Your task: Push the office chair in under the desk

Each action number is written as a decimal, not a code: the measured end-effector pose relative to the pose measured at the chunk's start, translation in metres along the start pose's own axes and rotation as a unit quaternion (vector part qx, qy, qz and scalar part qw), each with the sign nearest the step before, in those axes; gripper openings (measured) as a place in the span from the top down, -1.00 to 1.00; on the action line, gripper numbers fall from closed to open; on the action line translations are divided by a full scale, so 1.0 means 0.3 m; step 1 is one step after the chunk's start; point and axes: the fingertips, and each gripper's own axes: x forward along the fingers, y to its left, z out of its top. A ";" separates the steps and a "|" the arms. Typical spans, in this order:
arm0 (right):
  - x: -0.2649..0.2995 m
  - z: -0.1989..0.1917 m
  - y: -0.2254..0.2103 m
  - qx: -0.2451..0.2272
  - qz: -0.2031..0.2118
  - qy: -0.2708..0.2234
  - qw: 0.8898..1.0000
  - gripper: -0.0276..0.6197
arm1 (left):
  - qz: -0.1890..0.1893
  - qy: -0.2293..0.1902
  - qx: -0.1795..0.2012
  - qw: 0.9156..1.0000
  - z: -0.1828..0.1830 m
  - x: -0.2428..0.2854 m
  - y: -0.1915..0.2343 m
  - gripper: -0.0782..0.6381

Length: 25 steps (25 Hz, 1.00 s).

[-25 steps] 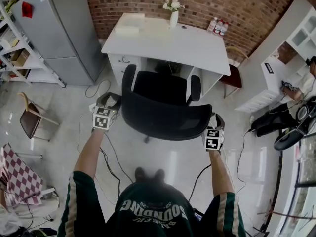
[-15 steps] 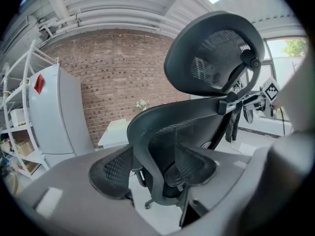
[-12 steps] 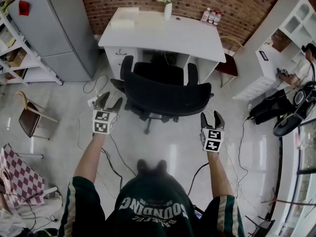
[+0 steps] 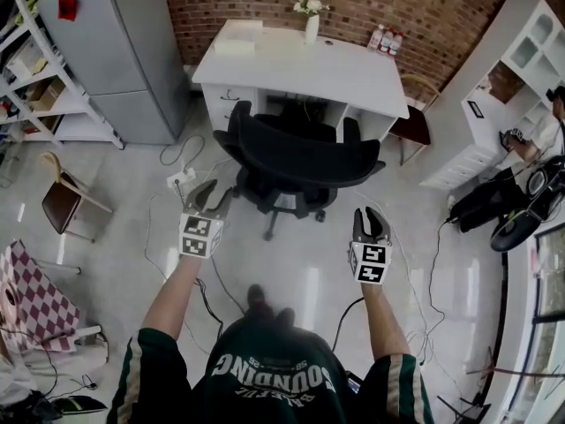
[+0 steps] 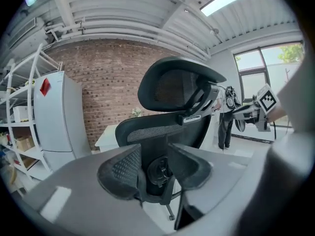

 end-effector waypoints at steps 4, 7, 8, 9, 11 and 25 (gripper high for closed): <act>-0.098 0.051 0.030 0.016 0.017 -0.036 0.999 0.90 | 0.007 -0.007 0.006 1.000 0.021 -0.085 -0.078 0.42; -0.172 0.066 0.028 0.025 0.032 -0.054 0.998 0.91 | 0.009 -0.017 0.009 1.000 0.058 -0.129 -0.163 0.53; -0.196 0.066 0.027 0.025 0.036 -0.059 0.997 0.91 | 0.009 -0.022 0.009 1.000 0.070 -0.143 -0.192 0.58; -0.219 0.067 0.027 0.026 0.038 -0.064 0.997 0.91 | 0.009 -0.026 0.010 1.000 0.080 -0.157 -0.218 0.62; -0.263 0.064 0.034 0.030 0.041 -0.071 0.996 0.91 | 0.011 -0.031 0.010 0.999 0.096 -0.192 -0.262 0.69; -0.421 0.060 0.012 0.022 0.056 -0.083 0.995 0.91 | 0.013 -0.038 0.009 0.999 0.136 -0.312 -0.445 0.76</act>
